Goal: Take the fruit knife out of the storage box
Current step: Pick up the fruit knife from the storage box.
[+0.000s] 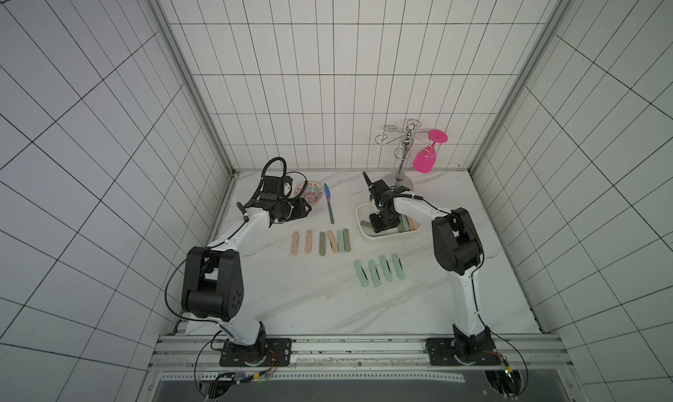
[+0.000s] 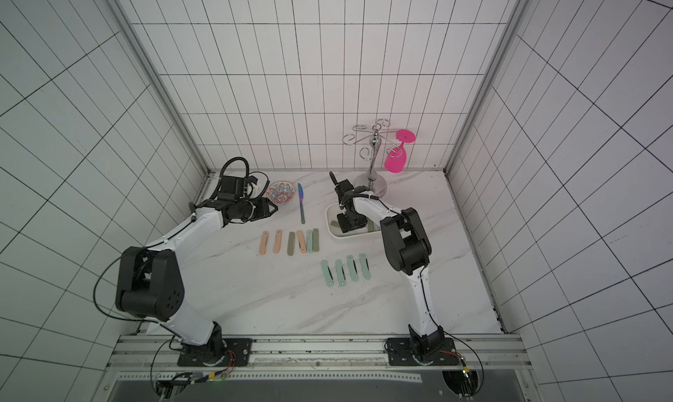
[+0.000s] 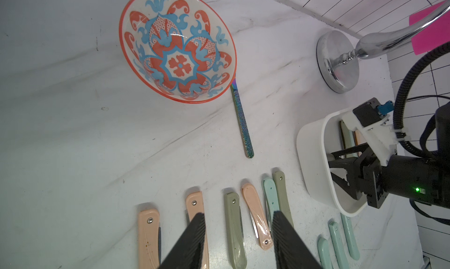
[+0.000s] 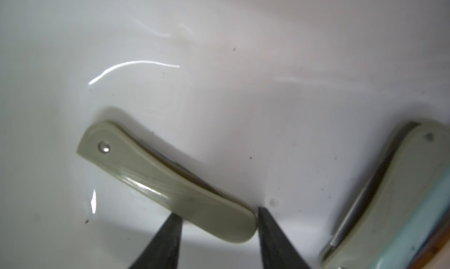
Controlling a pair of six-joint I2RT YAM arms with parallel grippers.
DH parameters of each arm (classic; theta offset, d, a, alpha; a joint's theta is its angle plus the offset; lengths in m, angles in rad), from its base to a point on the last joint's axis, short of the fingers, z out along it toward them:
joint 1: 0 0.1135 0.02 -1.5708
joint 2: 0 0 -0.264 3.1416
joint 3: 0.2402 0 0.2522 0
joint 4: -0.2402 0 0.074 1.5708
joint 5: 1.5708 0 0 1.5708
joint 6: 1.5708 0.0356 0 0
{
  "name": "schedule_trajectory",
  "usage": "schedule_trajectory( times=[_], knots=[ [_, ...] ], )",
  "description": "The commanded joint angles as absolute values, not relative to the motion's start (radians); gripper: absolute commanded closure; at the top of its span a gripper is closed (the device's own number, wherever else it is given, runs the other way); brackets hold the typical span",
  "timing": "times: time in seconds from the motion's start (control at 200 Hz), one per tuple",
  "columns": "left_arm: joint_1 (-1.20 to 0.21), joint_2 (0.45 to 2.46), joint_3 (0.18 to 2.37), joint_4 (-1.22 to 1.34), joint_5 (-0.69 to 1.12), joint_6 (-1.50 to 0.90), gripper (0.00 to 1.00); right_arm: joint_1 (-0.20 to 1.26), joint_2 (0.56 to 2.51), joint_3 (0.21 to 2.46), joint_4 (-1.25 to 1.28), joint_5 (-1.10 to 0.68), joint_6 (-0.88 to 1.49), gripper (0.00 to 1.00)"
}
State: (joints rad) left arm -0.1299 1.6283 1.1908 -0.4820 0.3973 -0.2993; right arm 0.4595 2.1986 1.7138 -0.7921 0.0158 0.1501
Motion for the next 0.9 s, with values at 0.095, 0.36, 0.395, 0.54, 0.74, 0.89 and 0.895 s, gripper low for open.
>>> schedule_trajectory(
  times=[0.095, 0.36, 0.395, 0.54, 0.74, 0.89, 0.895],
  knots=[
    [-0.133, 1.641, 1.212, -0.465, 0.403, -0.308, 0.52, 0.415, 2.258, 1.762, -0.785, 0.028, 0.181, 0.81],
    [-0.134, 1.638, 1.209, -0.463, 0.403, -0.313, 0.52, 0.416, 2.240, 1.762, -0.767, 0.009, 0.183, 0.81],
    [-0.135, 1.638, 1.207, -0.464, 0.403, -0.314, 0.52, 0.415, 2.236, 1.759, -0.763, 0.011, 0.183, 0.79],
    [-0.139, 1.637, 1.204, -0.462, 0.402, -0.316, 0.52, 0.415, 2.233, 1.751, -0.737, 0.015, 0.190, 0.58],
    [-0.147, 1.639, 1.211, -0.462, 0.399, -0.314, 0.52, 0.413, 2.262, 1.778, -0.701, -0.007, 0.194, 0.61],
    [-0.147, 1.640, 1.212, -0.462, 0.397, -0.313, 0.52, 0.413, 2.266, 1.774, -0.690, -0.029, 0.198, 0.66],
    [-0.146, 1.640, 1.212, -0.462, 0.397, -0.313, 0.52, 0.412, 2.267, 1.774, -0.691, -0.029, 0.198, 0.67]
  ],
)
